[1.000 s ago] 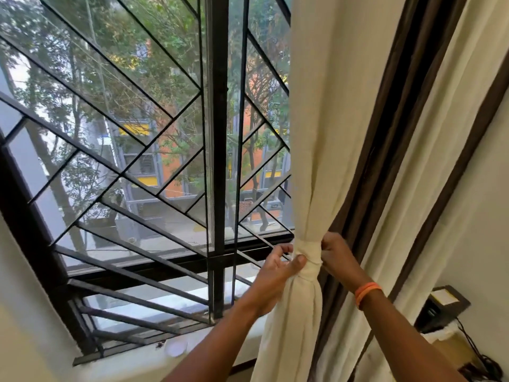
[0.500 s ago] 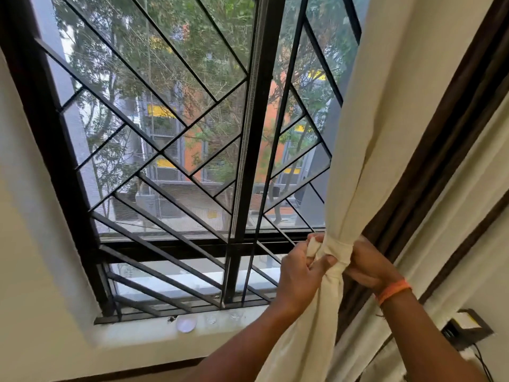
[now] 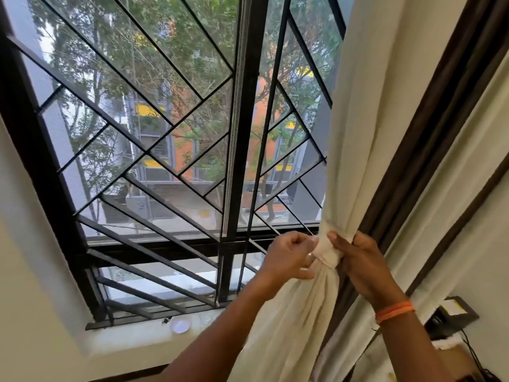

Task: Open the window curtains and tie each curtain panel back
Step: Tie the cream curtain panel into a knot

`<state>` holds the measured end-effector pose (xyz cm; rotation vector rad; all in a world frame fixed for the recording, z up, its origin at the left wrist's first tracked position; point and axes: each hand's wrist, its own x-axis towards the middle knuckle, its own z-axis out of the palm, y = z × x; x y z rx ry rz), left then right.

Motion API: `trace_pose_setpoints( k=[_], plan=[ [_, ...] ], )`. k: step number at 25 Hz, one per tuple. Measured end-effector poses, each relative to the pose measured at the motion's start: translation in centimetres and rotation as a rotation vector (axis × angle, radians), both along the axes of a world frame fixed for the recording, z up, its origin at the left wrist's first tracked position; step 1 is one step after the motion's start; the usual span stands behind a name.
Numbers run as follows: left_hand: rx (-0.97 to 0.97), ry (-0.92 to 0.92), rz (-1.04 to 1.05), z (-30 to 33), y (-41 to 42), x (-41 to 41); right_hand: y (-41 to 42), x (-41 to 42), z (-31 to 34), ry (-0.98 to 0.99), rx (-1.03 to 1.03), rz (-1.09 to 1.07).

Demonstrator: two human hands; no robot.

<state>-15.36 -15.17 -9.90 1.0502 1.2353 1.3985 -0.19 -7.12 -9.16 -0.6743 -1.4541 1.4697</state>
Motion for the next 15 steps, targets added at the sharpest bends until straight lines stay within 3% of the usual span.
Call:
trace_pose_setpoints(
  k=[6,11,15],
  plan=[
    [0.154,0.316,0.198,0.3,-0.1,-0.3,-0.7,-1.4,-0.3,0.024,-0.018,-0.003],
    [0.093,0.096,0.408,0.6,-0.2,-1.0,-1.3,-2.3,-0.8,0.017,0.03,-0.139],
    [0.118,0.107,0.563,0.7,0.4,0.5,-2.5,-4.0,-1.2,-0.226,0.296,-0.372]
  ],
)
